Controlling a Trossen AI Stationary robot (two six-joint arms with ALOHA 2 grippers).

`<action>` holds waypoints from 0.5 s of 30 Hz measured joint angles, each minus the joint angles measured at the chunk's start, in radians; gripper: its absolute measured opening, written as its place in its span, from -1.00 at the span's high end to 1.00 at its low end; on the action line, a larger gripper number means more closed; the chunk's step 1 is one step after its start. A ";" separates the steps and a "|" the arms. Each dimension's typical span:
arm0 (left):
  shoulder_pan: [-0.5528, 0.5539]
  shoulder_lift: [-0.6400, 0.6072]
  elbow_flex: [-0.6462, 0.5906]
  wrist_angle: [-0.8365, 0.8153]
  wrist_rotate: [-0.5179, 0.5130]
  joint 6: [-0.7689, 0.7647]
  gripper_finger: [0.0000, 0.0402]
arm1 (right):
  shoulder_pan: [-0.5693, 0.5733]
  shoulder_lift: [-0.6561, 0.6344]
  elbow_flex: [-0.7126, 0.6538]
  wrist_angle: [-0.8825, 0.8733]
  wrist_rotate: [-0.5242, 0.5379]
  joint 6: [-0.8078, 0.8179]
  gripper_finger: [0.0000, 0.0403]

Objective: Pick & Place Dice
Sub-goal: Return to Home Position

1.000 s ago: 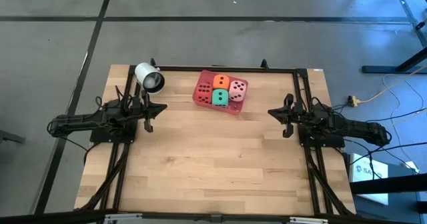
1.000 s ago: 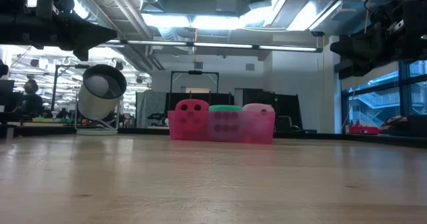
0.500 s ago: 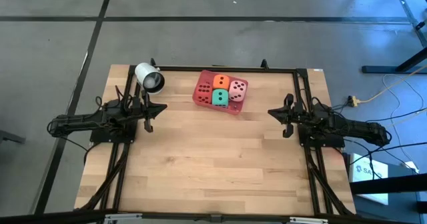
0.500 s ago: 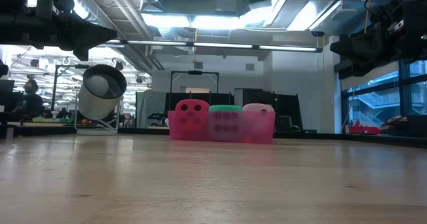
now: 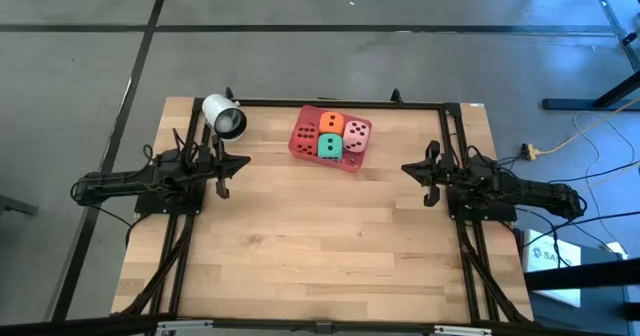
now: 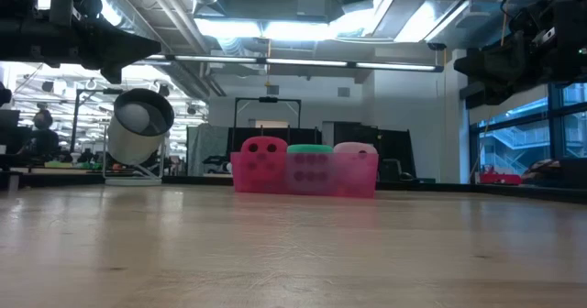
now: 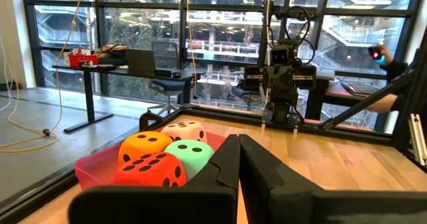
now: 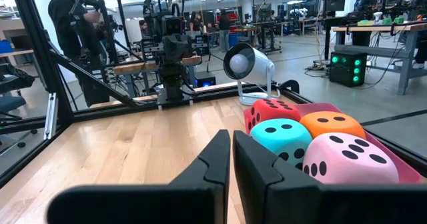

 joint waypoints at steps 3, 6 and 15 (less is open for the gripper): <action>0.000 0.000 0.000 0.000 0.000 0.000 0.98 | 0.000 0.000 0.000 0.000 0.000 0.000 0.89; 0.000 0.000 0.000 0.000 0.000 0.000 0.97 | 0.000 0.000 0.000 0.000 0.000 0.000 0.89; 0.000 0.000 0.000 0.000 0.000 0.000 0.99 | 0.000 0.000 0.000 0.000 0.000 0.000 0.89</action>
